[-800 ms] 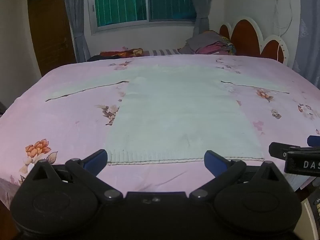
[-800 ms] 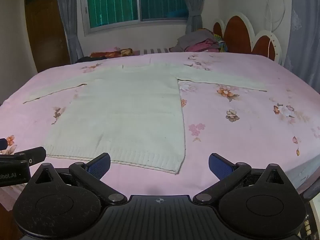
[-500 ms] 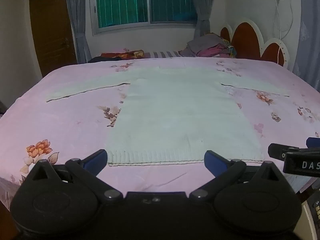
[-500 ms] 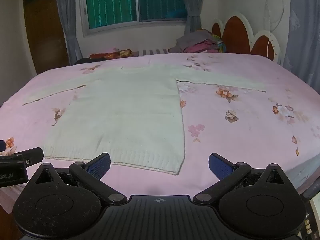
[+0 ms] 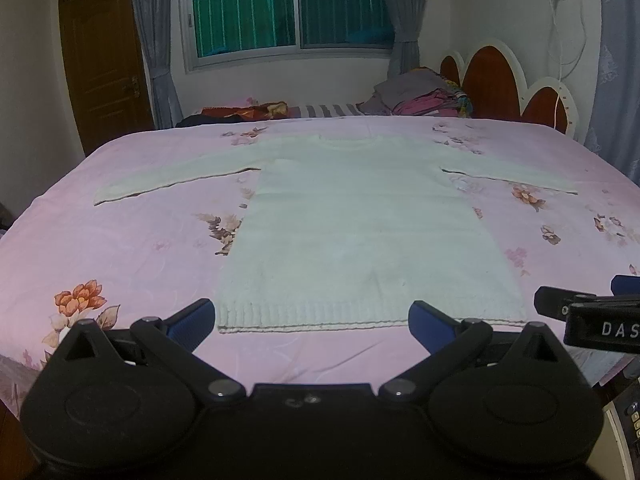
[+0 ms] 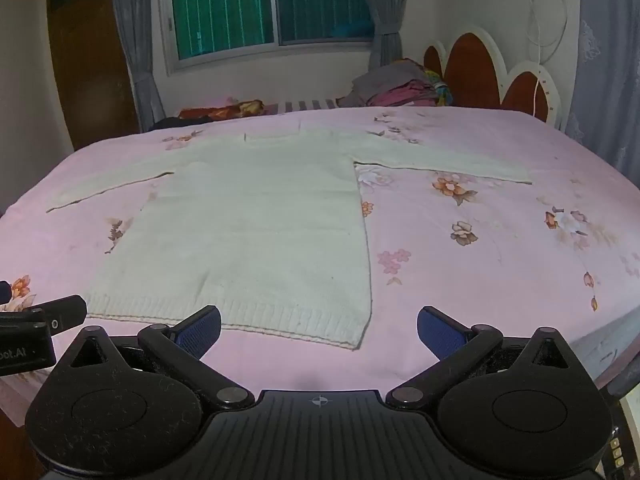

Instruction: Fold small clothes

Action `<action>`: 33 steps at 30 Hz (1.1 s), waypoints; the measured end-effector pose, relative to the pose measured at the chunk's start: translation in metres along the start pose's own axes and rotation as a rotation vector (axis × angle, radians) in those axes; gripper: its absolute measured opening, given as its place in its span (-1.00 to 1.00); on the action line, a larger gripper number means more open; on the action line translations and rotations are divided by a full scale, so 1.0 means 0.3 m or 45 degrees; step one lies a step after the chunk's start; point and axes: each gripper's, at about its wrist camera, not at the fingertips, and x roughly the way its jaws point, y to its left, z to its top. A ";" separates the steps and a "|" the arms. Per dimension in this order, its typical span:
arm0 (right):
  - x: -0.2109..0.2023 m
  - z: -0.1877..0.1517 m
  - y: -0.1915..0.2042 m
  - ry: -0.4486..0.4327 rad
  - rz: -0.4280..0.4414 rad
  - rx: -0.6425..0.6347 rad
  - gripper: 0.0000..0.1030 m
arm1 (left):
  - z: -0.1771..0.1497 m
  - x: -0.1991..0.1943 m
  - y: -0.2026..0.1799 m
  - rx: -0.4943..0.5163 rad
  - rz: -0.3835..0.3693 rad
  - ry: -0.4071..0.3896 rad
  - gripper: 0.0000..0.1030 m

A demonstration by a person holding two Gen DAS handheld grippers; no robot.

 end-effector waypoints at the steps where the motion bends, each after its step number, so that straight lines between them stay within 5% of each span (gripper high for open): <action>1: 0.000 0.000 0.000 0.000 0.001 0.000 1.00 | 0.001 0.000 -0.001 0.001 0.000 0.002 0.99; 33: 0.003 0.005 0.005 0.003 0.010 -0.005 1.00 | 0.001 0.010 -0.016 0.001 0.011 0.007 0.99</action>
